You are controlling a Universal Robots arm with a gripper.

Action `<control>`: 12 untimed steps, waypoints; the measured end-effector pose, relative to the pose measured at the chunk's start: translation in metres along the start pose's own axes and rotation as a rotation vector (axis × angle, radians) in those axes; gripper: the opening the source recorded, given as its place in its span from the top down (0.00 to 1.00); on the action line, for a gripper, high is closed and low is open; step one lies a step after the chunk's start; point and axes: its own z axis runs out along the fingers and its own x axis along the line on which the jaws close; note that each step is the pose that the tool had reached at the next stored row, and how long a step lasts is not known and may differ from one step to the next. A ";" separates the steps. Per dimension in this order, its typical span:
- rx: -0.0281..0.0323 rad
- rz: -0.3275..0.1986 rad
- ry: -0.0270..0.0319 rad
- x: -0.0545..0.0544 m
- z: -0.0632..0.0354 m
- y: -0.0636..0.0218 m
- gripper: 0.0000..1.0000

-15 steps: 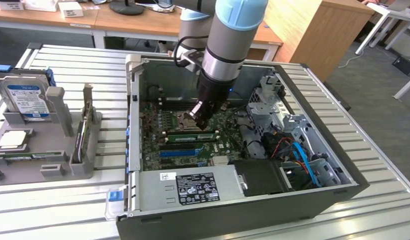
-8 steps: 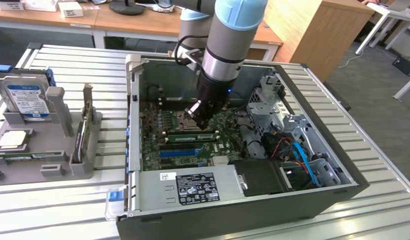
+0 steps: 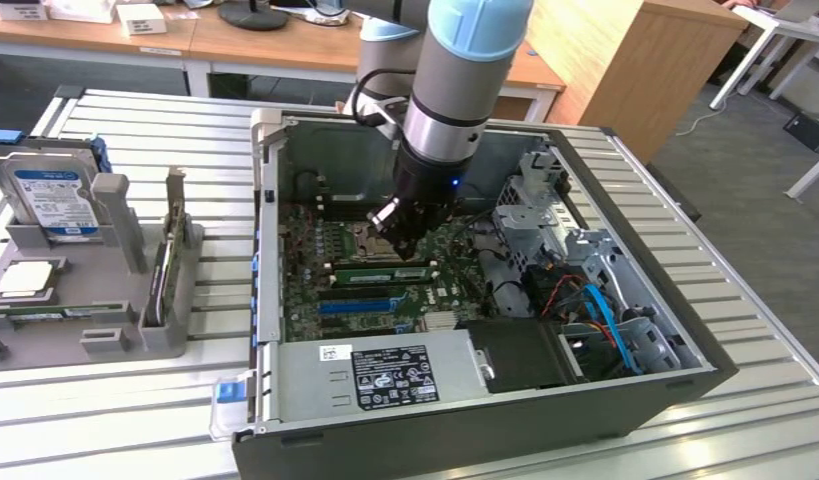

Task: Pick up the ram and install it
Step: 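Press down the ram until it locks into place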

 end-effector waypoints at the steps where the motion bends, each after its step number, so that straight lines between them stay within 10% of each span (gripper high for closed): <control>1: 0.0005 0.017 -0.0008 0.000 0.0000 0.0000 0.89; 12: 0.0053 0.170 -0.0081 0.000 0.0002 0.0000 0.89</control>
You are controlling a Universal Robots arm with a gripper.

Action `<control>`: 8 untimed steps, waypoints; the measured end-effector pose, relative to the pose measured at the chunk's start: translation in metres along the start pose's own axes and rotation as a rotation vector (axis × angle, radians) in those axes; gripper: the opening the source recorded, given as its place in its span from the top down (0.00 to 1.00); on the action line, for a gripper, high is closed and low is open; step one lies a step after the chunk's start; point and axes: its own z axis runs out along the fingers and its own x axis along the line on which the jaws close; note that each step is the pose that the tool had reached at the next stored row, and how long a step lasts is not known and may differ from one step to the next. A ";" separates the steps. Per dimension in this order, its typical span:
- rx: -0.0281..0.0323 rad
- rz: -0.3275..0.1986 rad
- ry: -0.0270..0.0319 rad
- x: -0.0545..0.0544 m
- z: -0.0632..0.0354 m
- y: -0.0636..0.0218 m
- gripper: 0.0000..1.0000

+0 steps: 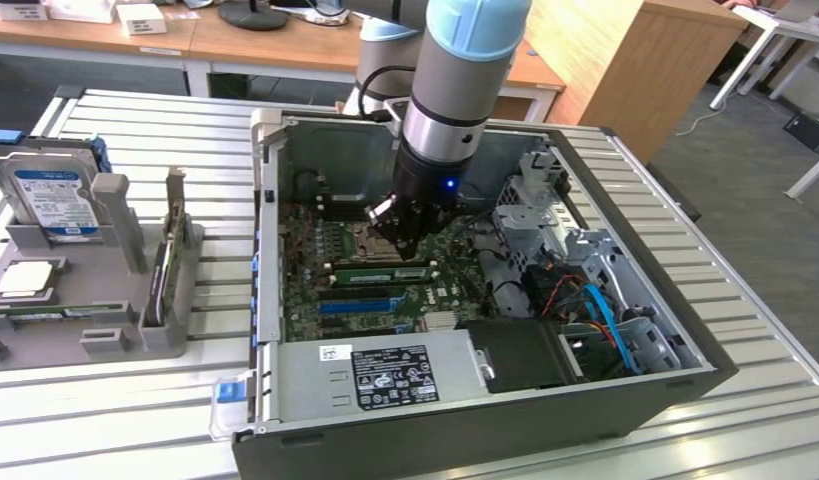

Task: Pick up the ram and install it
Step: 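Press down the ram until it locks into place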

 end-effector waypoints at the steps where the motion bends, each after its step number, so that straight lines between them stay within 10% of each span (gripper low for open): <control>1: 0.0000 0.000 0.0000 0.000 0.0000 0.0000 0.89; 8: 0.0005 0.016 -0.0007 0.000 0.0000 0.0002 0.89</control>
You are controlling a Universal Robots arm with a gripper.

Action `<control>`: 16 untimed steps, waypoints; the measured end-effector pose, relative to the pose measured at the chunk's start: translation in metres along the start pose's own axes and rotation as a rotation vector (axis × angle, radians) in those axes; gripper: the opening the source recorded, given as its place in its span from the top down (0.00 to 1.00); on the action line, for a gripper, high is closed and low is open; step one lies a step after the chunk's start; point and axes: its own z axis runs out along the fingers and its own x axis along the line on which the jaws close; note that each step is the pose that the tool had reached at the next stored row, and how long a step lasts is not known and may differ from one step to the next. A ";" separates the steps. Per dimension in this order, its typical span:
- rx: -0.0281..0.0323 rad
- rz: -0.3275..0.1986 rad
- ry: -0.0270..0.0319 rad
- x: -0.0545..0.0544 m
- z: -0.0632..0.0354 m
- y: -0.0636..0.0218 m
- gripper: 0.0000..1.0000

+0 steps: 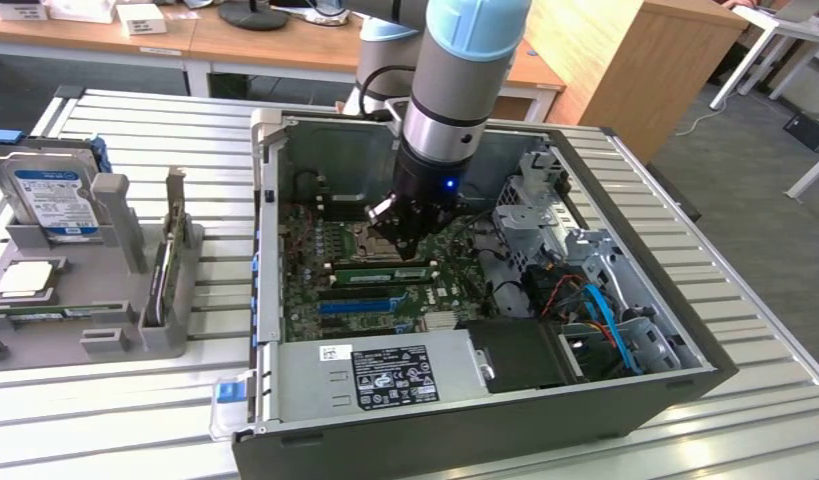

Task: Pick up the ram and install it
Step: 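Press down the ram until it locks into place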

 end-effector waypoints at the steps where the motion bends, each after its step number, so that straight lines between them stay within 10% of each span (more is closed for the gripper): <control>1: 0.0003 0.011 -0.0005 0.000 0.0000 0.0000 0.89; 16: 0.0060 0.195 -0.0092 0.000 0.0005 0.0001 0.89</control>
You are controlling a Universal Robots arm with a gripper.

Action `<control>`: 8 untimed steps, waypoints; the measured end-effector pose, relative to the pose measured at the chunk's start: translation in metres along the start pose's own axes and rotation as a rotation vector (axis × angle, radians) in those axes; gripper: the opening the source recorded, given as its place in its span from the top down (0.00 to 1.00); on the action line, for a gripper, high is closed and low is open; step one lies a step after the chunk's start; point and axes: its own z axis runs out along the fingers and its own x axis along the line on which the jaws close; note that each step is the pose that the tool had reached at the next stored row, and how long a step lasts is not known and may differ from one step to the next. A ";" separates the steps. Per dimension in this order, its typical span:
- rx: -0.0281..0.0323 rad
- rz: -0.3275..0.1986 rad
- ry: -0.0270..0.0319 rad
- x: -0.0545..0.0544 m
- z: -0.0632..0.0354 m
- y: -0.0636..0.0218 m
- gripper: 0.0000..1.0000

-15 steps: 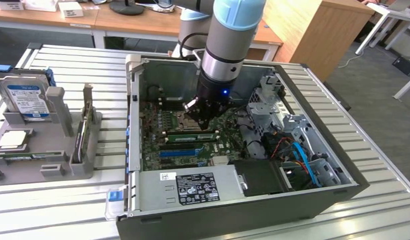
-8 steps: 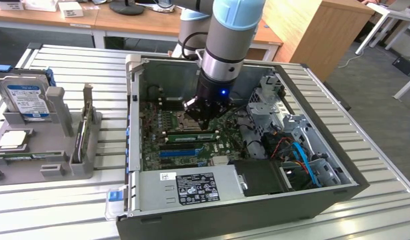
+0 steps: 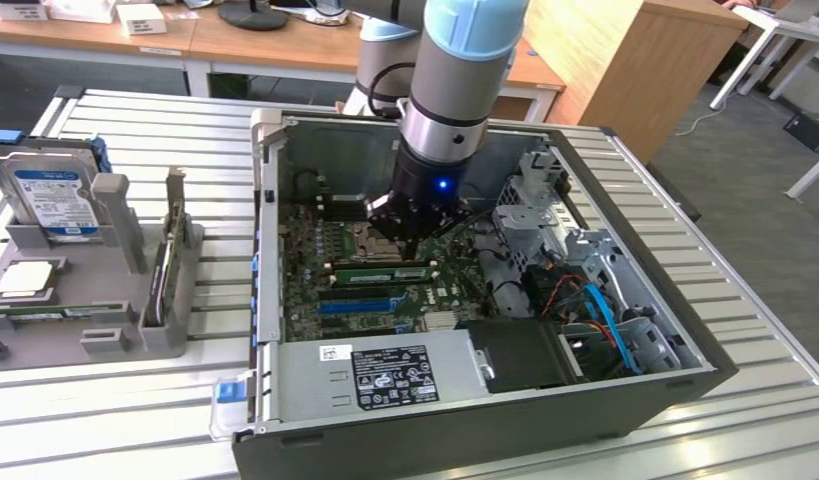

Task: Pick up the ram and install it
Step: 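Press down the ram until it locks into place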

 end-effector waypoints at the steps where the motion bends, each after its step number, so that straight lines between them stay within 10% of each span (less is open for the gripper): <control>1: 0.0000 0.002 -0.0001 0.000 0.0000 0.0000 0.89; 8: 0.0004 0.018 0.0039 0.002 -0.0001 0.0000 0.89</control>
